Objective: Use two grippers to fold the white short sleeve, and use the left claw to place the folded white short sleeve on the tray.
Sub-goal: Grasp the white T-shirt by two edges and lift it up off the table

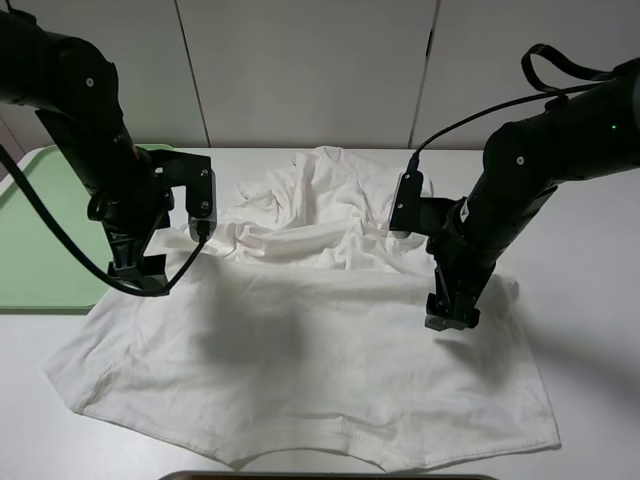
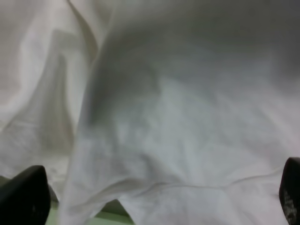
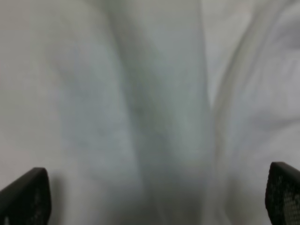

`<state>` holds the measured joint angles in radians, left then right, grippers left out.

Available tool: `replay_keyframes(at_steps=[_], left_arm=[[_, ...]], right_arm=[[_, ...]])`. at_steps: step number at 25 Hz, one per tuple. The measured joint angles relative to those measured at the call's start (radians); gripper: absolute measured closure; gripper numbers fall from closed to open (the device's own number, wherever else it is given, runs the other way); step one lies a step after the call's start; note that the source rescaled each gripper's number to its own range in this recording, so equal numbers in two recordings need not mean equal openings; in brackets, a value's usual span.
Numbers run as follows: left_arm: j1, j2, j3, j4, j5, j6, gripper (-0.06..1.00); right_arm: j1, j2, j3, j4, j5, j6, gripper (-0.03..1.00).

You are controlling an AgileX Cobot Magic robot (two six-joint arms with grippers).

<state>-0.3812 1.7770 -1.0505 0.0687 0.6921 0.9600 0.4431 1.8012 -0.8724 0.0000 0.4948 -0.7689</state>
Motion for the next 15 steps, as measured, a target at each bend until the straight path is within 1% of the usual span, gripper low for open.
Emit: replay_keyframes(at_steps=[4, 8, 15], left_arm=[[0.002, 0.001, 0.0, -0.004, -0.011, 0.003, -0.03], [0.009, 0.001, 0.0, -0.006, -0.014, 0.011, -0.03], [0.01, 0.005, 0.0, -0.012, -0.019, 0.042, -0.03]], right_arm=[[-0.043, 0.01, 0.0, 0.006, -0.001, -0.049, -0.03], [-0.051, 0.061, -0.001, 0.034, 0.014, -0.12, -0.03], [-0.051, 0.116, -0.002, 0.047, 0.015, -0.136, -0.03]])
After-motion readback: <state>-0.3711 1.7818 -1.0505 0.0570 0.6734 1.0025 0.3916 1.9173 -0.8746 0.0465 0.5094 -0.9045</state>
